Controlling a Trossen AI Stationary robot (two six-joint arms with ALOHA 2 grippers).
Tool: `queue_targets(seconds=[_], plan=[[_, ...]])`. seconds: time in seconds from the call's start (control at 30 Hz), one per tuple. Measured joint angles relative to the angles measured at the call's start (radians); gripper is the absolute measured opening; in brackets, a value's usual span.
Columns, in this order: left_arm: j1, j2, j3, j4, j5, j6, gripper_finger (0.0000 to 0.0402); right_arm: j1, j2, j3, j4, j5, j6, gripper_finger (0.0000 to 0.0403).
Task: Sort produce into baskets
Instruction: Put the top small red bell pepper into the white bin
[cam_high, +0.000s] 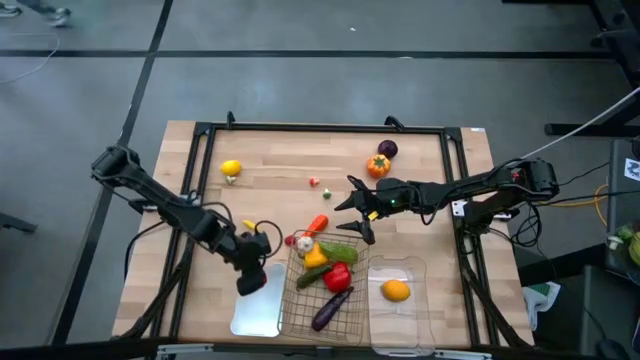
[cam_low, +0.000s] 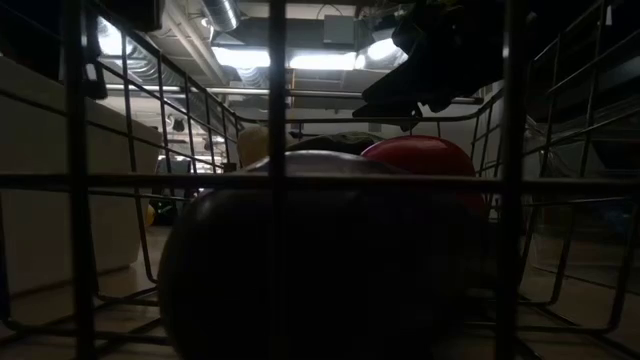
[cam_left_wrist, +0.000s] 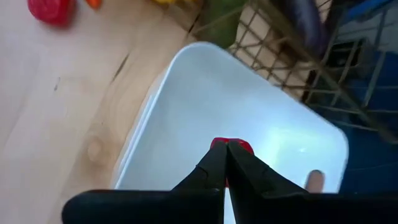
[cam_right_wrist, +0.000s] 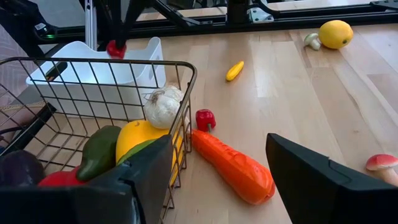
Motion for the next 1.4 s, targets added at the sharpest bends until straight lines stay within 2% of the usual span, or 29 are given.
queue_targets(seconds=[0.17, 0.57, 0.9, 1.03, 1.17, 1.4], plan=[[-0.003, 0.069, 0.000, 0.031, 0.000, 0.025, 0.0004, 0.000, 0.000, 0.000, -0.001, 0.000, 0.000, 0.0257], [-0.002, 0.197, 0.000, 0.040, -0.001, 0.077, 0.0031, 0.000, 0.000, 0.000, -0.024, 0.000, 0.000, 0.0257], [-0.001, 0.207, 0.001, 0.045, 0.000, 0.089, 0.0097, 0.000, 0.000, 0.000, -0.033, 0.000, 0.000, 0.0257], [-0.001, 0.207, 0.001, 0.112, 0.007, 0.117, 0.0119, 0.000, 0.000, 0.000, -0.032, 0.000, 0.000, 0.0257], [0.000, 0.207, 0.001, 0.168, 0.049, 0.167, 0.0132, 0.000, 0.000, 0.000, -0.033, 0.000, 0.000, 0.0257], [0.000, 0.207, 0.001, 0.167, 0.143, 0.129, 0.0136, 0.000, 0.000, 0.000, -0.033, 0.000, 0.000, 0.0257]])
